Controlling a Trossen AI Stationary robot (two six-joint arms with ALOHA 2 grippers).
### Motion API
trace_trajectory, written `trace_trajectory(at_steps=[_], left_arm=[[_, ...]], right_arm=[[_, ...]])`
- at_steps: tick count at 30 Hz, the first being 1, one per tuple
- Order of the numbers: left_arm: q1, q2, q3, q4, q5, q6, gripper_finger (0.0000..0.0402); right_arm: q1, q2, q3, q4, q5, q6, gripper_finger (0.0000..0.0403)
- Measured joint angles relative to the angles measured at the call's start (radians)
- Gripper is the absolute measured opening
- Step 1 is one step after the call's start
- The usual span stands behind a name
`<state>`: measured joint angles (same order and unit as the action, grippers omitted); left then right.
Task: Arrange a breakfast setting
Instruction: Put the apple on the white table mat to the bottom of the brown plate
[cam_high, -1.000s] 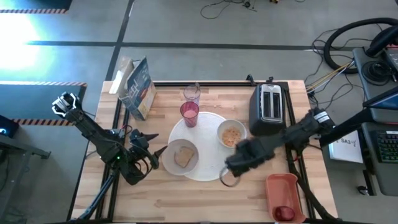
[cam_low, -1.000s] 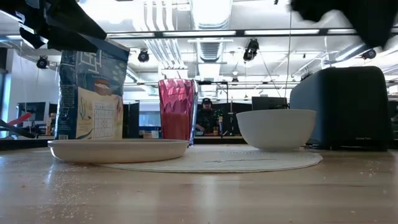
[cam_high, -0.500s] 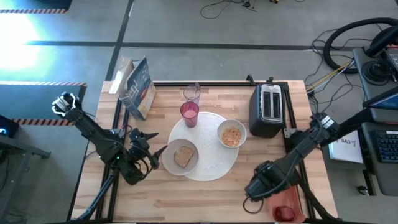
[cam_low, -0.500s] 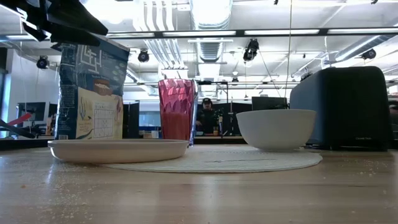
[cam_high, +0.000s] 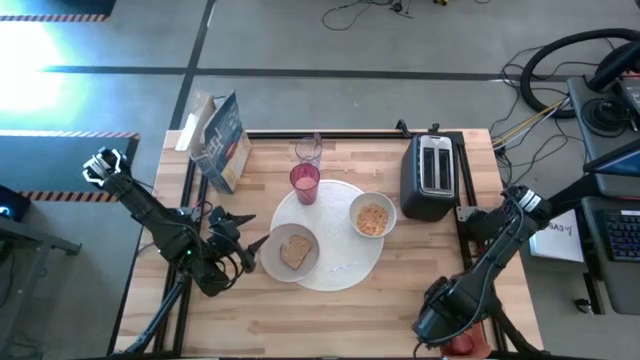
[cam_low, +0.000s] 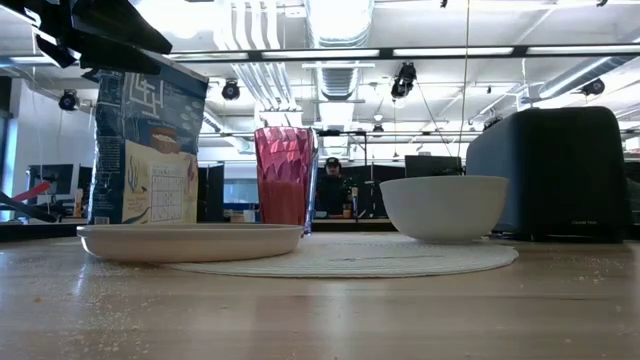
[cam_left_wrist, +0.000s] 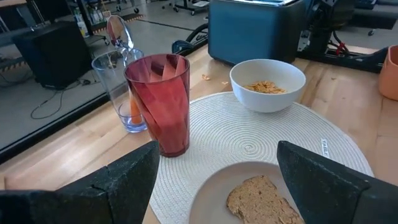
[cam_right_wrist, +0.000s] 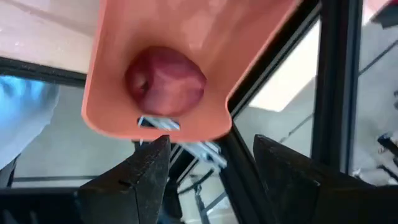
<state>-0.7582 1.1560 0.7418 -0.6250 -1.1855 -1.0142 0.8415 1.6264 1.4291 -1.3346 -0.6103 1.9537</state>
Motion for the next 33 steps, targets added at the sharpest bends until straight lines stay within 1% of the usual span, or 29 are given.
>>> trace_trajectory(at_steps=[8,12,16,25,33], left_arm=[[0.0,-0.014,0.0,0.008,0.01,-0.016,0.0307],[0.0,-0.02,0.0,0.017,0.01,-0.016,0.0307],[0.001,-0.027,0.0,0.03,0.011,-0.016,0.0307],[0.001,-0.027,0.0,0.053,0.01,-0.016,0.0307],[0.001,-0.04,0.0,0.058,0.009,-0.016,0.0307]], right_arm=[[0.038,0.001,-0.166,0.259,0.0,-0.03,0.0221],[0.056,0.001,-0.214,0.35,0.0,-0.073,0.0221],[0.071,0.001,-0.258,0.396,0.001,-0.119,0.0221],[0.098,0.001,-0.339,0.56,0.003,-0.337,0.0221],[0.129,-0.002,-0.331,0.567,0.0,-0.471,0.0221]])
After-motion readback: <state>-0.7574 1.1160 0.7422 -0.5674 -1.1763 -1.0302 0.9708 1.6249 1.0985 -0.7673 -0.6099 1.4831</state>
